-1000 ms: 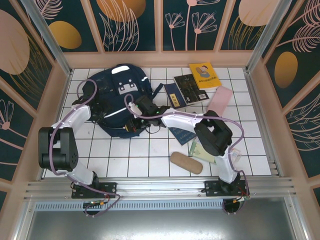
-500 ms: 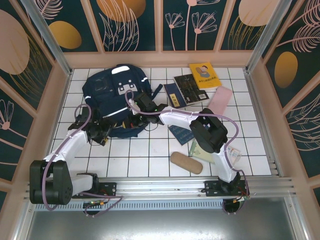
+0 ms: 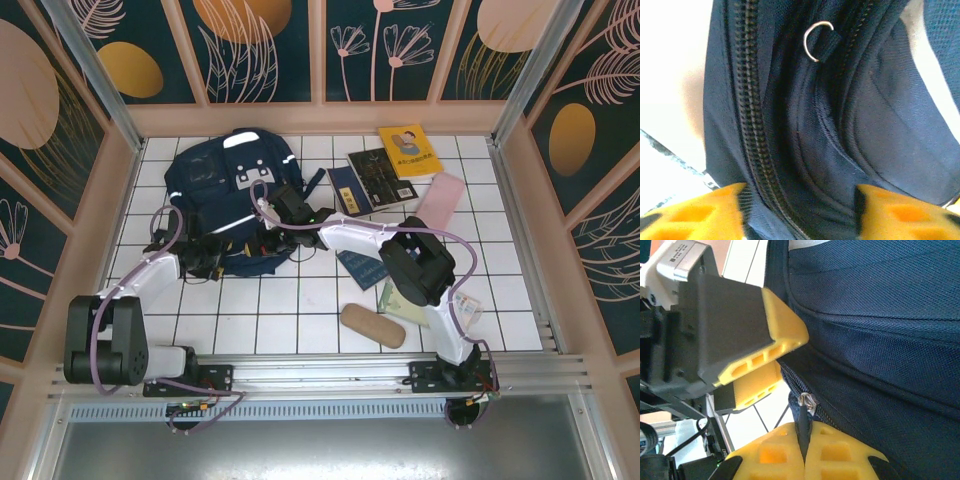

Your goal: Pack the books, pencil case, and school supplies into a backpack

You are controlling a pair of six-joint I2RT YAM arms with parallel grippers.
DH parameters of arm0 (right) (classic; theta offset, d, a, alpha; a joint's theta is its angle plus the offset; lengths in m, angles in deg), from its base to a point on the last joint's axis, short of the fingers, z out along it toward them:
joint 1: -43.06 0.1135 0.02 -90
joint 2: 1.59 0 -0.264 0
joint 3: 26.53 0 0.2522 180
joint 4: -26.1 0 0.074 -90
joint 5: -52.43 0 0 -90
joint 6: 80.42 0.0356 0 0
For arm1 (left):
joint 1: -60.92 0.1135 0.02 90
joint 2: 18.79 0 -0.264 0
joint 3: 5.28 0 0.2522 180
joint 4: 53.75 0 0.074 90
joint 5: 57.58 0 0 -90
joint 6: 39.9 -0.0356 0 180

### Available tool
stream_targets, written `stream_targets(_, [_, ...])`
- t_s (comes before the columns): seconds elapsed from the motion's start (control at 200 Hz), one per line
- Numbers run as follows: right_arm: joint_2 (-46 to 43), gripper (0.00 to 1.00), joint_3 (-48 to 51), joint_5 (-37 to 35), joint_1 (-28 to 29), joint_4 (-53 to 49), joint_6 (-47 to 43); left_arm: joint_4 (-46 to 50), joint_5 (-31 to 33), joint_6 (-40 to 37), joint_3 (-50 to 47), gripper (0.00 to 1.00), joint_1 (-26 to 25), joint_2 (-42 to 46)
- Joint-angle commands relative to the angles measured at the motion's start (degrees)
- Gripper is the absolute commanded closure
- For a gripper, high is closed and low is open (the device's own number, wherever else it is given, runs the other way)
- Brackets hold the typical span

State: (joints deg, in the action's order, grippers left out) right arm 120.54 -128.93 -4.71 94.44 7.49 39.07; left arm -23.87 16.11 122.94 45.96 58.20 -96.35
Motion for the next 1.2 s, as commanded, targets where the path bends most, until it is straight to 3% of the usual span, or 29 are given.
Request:
stream_targets(0.0, [-1.24,1.00,-0.03,0.20,0.22,2.10,-0.62,-3.92,-0.97,0.67,-0.49,0.58,-0.18,-1.09])
stream_targets(0.11, [-1.15,1.00,0.25,-0.86,0.09,0.44,-1.57,-1.28,1.85,-1.89,1.29,0.81,-0.22,-2.02])
stream_targets(0.225, [-2.12,1.00,1.37,-3.04,0.13,-1.88,-3.57,0.77,4.97,-4.58,2.60,1.00,-0.06,-2.31])
stream_targets(0.475, [-5.72,1.00,5.90,-11.92,-0.89,-7.56,-8.01,0.87,6.38,-6.17,2.07,1.00,-0.09,-2.68])
stream_targets(0.731, [-8.85,1.00,10.69,-15.02,-6.78,-6.81,-8.90,1.20,7.44,-8.17,2.42,1.00,-0.09,-2.43])
stream_targets(0.911, [-8.68,1.00,10.79,-16.49,-8.89,-5.76,-8.79,3.88,11.75,-16.27,6.16,1.00,-0.89,-1.14])
stream_targets(1.061, [-9.88,1.00,11.65,-9.80,-9.12,-2.54,-7.70,8.71,15.62,-30.15,14.03,0.49,-5.02,-0.04])
stream_targets(1.196, [-10.52,1.00,12.02,-9.29,-9.98,-2.71,-8.97,6.86,17.76,-45.46,16.00,0.34,-13.66,6.28])
